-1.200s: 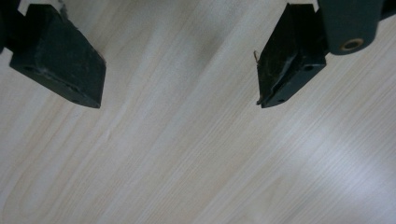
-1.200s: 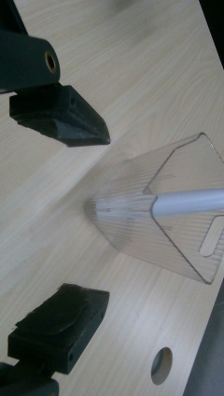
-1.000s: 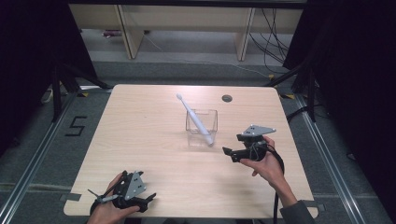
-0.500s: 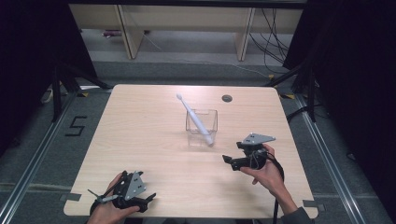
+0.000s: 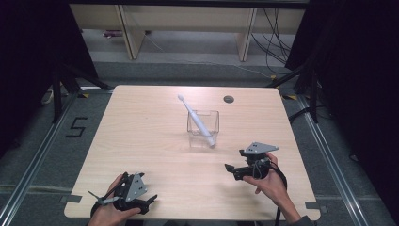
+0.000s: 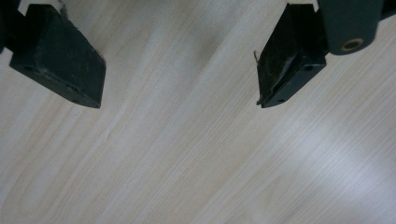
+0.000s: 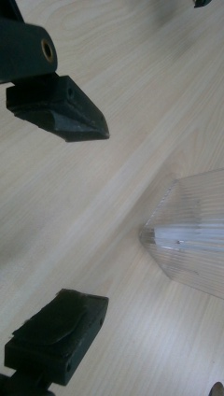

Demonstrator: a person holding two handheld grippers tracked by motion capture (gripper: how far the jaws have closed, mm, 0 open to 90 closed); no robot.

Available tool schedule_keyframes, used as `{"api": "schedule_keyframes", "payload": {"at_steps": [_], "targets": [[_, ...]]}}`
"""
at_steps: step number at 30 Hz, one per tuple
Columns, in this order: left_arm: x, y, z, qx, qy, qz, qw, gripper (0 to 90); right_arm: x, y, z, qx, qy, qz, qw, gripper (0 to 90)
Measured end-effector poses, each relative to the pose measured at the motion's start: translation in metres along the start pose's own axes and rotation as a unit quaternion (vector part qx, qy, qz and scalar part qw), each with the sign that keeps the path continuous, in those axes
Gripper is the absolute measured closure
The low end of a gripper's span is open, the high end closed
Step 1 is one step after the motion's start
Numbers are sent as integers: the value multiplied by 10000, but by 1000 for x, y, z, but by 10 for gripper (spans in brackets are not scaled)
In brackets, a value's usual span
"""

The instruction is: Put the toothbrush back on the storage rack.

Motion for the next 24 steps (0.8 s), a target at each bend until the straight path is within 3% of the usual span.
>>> {"api": "schedule_keyframes", "payload": {"at_steps": [2,3,5,6,10,13,14,15,16,17,18,24], "targets": [[-1,0,0,2,30,-16,10000,150,0,1,2,-21,21,-8,10000,174],[-1,0,0,3,38,-22,10000,150,-3,3,5,-97,-79,19,9999,174],[0,0,1,-28,100,-1,9999,150,-2,4,6,-35,33,46,10000,174],[-1,0,1,-34,89,-15,10000,150,-5,5,9,-99,-91,30,9999,175],[-1,0,0,2,30,-38,10000,150,-5,7,14,-76,19,53,10000,177],[-2,0,0,-3,20,-39,10000,150,-9,8,18,-105,-138,-23,9998,177],[-2,0,0,22,40,-79,10000,150,-9,8,19,-115,-94,-85,9999,177],[-2,0,0,-4,18,-43,10000,150,-10,9,20,-156,-104,14,9998,177],[-2,0,0,-1,21,-42,10000,150,-8,7,20,-69,37,-6,10000,177],[-2,0,0,-4,21,-39,10000,150,-10,9,22,-151,-8,-96,9998,176],[-1,0,0,-3,23,-37,10000,150,-11,11,23,-202,-125,17,9997,176],[-1,0,0,-7,16,-38,10000,150,-10,12,30,-198,1,72,9998,176]]}}
Point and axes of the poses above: each handheld gripper's, and its own axes: y roughly backward along the jaws, z roughly out of its underside, x roughly to its right, the point moved 8 cm from there along -y, roughly forward along the jaws, and after that the axes turned 7 degrees about y, right-handed, at the moved point
